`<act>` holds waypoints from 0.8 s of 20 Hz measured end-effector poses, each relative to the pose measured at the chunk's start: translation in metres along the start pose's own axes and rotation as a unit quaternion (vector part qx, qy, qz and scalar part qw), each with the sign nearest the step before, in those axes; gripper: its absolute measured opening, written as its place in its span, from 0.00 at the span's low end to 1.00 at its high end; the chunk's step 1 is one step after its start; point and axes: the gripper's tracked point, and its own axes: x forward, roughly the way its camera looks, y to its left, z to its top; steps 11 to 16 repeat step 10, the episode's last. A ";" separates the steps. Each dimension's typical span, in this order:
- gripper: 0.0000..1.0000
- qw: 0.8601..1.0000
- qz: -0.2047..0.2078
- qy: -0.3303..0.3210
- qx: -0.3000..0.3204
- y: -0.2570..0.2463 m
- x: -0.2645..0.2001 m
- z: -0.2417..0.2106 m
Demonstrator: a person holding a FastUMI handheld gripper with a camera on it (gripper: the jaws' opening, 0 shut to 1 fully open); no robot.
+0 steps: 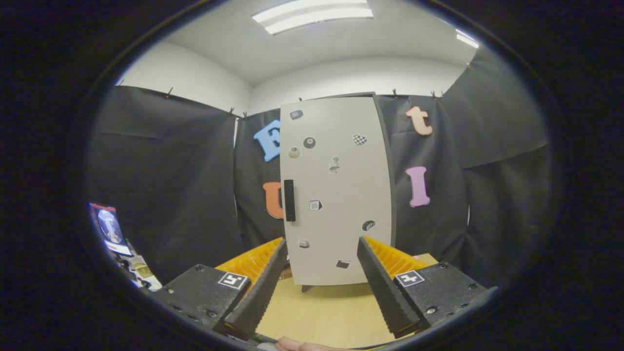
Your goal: Open the shoe cabinet door, grab the shoes and put them into the shoe cabinet, then close the shoe cabinet door.
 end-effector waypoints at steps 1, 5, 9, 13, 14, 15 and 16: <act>0.95 1.000 0.000 0.001 0.003 -0.001 -0.001 -0.001; 0.95 1.000 -0.006 -0.003 0.000 -0.007 -0.003 0.002; 0.95 1.000 -0.004 -0.006 0.002 -0.008 -0.008 0.002; 0.95 1.000 -0.004 -0.007 0.002 -0.008 -0.009 0.002; 0.95 1.000 -0.004 -0.007 0.002 -0.008 -0.009 0.002; 0.95 1.000 -0.004 -0.007 0.002 -0.008 -0.009 0.002; 0.95 1.000 -0.004 -0.007 0.002 -0.008 -0.009 0.002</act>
